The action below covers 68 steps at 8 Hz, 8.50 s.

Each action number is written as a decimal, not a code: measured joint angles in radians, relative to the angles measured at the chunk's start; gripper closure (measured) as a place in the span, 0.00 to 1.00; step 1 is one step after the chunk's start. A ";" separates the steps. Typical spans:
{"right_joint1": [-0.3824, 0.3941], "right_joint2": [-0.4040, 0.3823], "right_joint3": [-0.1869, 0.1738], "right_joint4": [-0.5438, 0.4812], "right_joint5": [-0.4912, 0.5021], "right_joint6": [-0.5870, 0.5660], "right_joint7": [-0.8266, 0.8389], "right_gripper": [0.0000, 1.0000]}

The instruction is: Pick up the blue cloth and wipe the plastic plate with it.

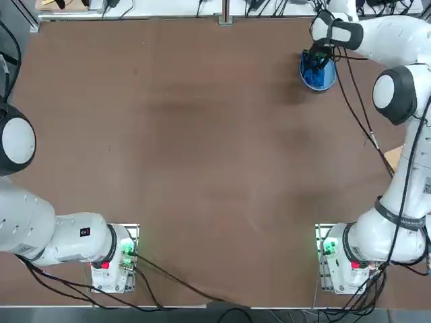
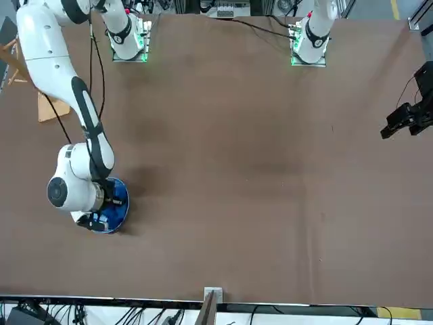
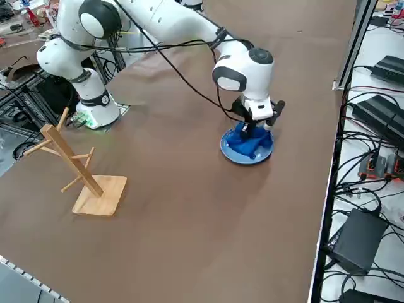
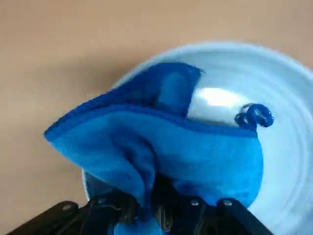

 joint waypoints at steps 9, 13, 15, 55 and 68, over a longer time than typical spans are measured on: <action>-0.084 0.013 -0.003 0.026 -0.074 -0.011 -0.078 0.84; -0.031 0.007 -0.020 0.028 -0.013 -0.068 -0.019 0.84; -0.010 0.007 -0.023 0.029 -0.006 -0.066 0.013 0.84; 0.410 -0.418 -0.075 -0.532 0.116 -0.134 0.331 0.81; 0.259 -0.464 -0.105 -0.351 -0.052 -0.124 0.223 0.00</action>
